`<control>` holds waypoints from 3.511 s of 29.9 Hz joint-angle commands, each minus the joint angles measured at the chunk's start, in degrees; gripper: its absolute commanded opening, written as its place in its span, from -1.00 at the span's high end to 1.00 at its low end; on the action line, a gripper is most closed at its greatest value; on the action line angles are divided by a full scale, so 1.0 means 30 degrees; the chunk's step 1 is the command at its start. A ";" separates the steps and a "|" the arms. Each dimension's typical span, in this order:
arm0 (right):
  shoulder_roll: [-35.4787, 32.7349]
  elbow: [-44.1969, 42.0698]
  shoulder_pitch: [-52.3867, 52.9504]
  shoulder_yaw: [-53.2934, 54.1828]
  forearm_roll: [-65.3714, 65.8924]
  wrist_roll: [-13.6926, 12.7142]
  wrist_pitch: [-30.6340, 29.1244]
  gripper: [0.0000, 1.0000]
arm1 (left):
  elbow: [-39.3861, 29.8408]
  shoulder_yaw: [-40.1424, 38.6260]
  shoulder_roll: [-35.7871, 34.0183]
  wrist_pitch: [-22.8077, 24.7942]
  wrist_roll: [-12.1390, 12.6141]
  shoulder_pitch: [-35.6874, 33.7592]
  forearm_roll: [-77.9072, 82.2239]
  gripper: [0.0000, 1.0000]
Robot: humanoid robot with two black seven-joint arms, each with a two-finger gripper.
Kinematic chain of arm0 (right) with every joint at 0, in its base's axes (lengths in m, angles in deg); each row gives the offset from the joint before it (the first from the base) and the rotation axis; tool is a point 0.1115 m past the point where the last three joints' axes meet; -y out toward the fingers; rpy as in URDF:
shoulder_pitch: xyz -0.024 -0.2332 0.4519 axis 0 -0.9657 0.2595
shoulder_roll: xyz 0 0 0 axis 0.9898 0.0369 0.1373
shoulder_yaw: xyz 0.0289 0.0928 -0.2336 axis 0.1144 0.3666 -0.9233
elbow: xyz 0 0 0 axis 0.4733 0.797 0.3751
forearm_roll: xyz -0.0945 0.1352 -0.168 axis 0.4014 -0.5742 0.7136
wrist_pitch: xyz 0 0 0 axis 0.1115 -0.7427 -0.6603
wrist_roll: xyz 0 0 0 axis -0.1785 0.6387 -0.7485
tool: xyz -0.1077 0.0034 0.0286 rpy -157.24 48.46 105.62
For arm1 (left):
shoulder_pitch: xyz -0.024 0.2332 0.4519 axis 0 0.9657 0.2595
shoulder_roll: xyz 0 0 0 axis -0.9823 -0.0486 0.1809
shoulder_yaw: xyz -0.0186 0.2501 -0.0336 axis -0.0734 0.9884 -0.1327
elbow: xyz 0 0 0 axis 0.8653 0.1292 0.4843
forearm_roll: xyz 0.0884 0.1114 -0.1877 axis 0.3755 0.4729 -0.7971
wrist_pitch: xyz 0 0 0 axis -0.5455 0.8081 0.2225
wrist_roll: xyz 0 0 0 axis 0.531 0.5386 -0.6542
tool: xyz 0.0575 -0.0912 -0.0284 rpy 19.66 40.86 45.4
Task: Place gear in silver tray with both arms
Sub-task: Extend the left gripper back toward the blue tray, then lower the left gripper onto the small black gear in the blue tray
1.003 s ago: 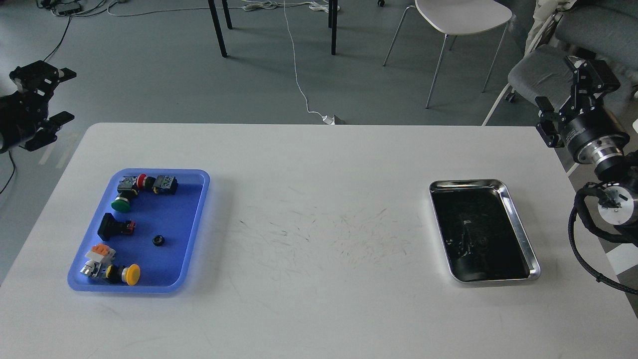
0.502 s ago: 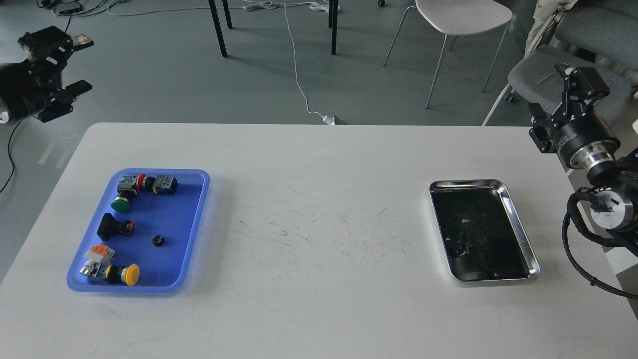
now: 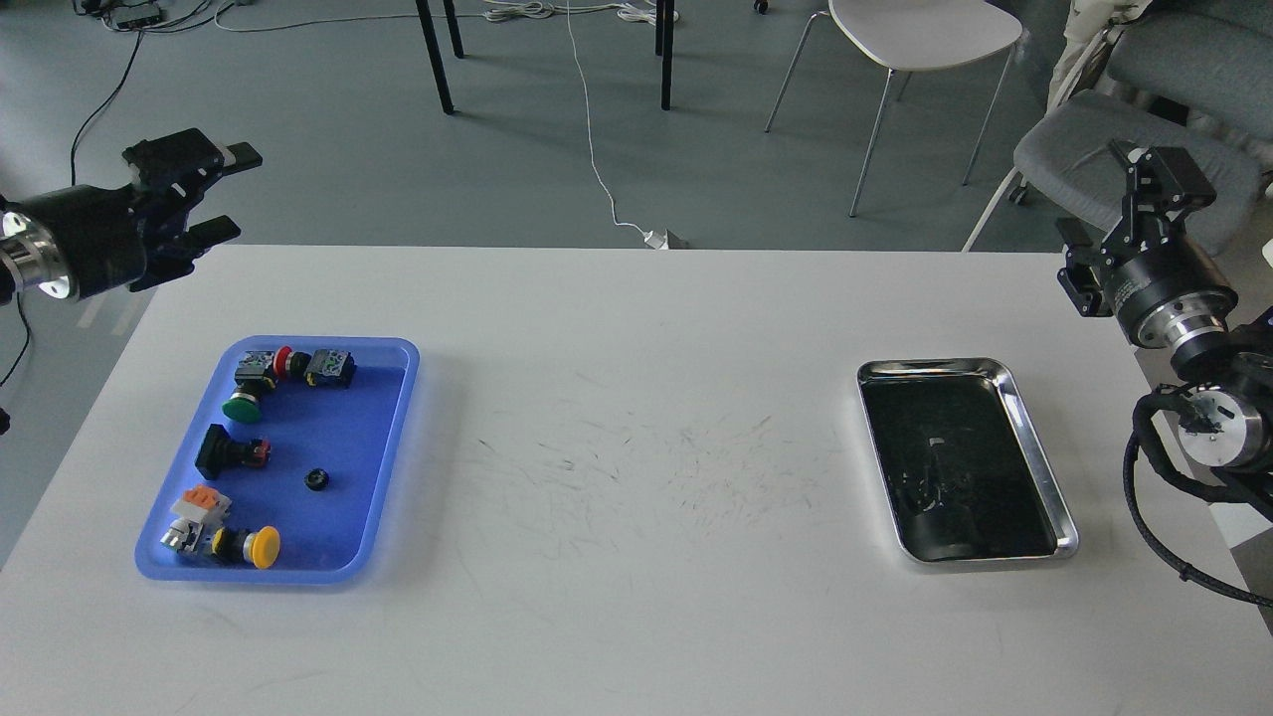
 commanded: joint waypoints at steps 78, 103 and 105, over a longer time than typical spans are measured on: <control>0.0142 -0.0029 -0.0288 -0.0227 0.0145 0.0000 0.0377 -0.86 | -0.4421 0.2081 0.0060 -0.4058 -0.2643 0.4234 1.7739 -0.54; 0.0171 -0.0205 -0.0288 -0.0227 0.0291 0.0000 0.0377 -0.86 | -0.2779 0.2110 0.0822 -0.4790 -0.2643 0.5083 1.7886 -0.19; 0.0171 -0.0205 -0.0288 -0.0227 0.0291 0.0000 0.0348 -0.86 | -0.2721 0.2110 0.0851 -0.4790 -0.2643 0.5083 1.7857 -0.19</control>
